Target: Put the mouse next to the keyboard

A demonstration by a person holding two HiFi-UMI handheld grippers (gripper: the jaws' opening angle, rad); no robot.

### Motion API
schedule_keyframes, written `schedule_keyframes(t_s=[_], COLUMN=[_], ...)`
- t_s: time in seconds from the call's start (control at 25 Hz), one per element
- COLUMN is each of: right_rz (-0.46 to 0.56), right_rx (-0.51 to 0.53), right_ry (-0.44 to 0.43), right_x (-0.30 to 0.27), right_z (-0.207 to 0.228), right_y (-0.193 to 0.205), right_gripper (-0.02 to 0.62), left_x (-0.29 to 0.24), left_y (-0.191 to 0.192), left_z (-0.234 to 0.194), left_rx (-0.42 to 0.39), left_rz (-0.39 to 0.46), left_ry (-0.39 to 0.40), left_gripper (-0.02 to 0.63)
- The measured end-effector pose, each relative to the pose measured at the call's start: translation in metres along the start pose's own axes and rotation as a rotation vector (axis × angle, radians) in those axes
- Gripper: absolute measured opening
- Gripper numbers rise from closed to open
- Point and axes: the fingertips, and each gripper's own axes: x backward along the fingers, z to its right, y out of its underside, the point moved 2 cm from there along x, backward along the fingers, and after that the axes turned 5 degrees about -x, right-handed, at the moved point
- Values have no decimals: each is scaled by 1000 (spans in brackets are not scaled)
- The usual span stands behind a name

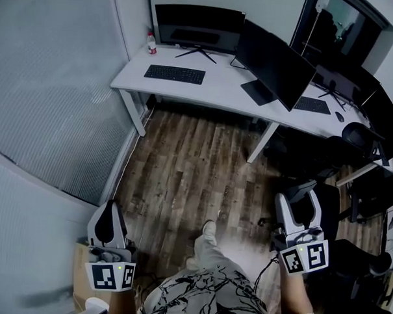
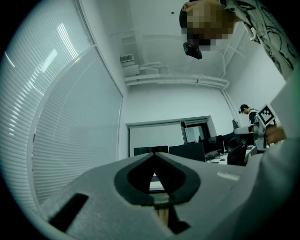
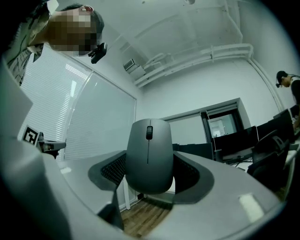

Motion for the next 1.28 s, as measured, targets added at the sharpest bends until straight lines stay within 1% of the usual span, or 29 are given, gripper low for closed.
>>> schedule_keyframes(t_s=[0.44,0.72,0.88,1.12,1.28], right_rz=[20,18,20,13,6], right_rx=[-6,18,12,13,6], right_ry=[-22,-48,-50,-67,-64], right_x=[-114,-177,-213,-252,-270], right_z=[46,87,114,142,150], right_y=[-6,-4,-1,0,7], right_gripper=[302,302,302,303,302], left_x=[-107,-178,-220,-262,-281], left_y=[-3,5,10,11,19], left_z=[-19,-17,-14,-4,-2], left_rx=[-22,-14,-23,-18,-30], left_rz=[13,21,15,22,1], left_ry=[-44,-67,-92,-106,-105], left_gripper=[-2,-2,-2,-2,-2])
